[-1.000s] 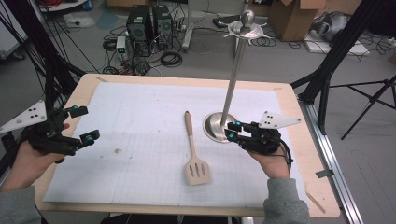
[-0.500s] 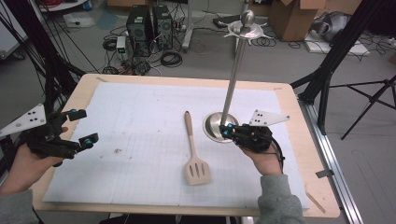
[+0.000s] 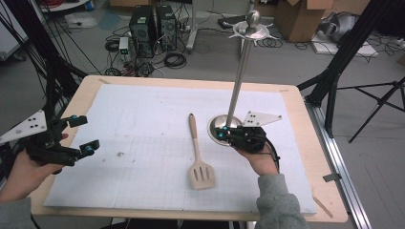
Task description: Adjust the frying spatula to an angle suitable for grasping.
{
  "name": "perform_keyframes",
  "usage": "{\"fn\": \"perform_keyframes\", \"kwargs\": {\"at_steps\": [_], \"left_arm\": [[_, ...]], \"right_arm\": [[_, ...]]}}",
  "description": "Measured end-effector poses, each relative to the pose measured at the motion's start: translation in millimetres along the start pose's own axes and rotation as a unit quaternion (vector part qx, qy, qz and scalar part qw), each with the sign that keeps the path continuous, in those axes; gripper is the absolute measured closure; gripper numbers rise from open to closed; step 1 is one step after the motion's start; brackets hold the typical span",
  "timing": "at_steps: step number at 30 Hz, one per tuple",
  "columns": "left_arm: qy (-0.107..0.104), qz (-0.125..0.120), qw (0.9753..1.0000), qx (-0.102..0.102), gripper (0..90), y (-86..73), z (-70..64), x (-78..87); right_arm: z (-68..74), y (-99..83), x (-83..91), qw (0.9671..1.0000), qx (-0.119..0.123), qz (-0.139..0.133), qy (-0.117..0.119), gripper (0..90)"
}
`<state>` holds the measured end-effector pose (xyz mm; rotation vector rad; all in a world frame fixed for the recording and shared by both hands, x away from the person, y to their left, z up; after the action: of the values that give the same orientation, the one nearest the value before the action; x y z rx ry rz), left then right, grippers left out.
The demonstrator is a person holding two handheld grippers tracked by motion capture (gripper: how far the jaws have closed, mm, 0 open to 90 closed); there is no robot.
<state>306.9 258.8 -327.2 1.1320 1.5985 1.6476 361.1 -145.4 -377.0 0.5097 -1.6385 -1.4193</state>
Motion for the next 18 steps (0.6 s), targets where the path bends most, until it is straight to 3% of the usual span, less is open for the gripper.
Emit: {"fn": "perform_keyframes", "kwargs": {"at_steps": [8,13,18], "left_arm": [[0.001,0.006,1.0,0.003,3.8,-5.6,0.7,1.4],[0.007,0.008,0.9999,0.005,3.9,-7.7,1.5,4.6],[0.008,0.008,0.9999,0.005,3.9,-8.1,0.8,5.8]], "right_arm": [[0.3,-8.9,-18.8,0.9997,0.009,0.019,0.014,89.6],[5.1,-12.5,-31.9,0.9987,0.037,0.021,0.03,89.6],[4.4,-14.7,-38.6,0.9982,0.037,0.023,0.041,89.6]]}}
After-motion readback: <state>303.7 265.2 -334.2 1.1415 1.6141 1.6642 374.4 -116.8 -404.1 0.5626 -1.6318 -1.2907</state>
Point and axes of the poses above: each handheld gripper's, and its own axes: x roughly backward along the jaws, y roughly out of its top, z roughly to its left, the point moved 7 cm from there along -x, roughly forward along the jaws, and after that the axes turned 8 degrees about -y, right-handed, at the moved point
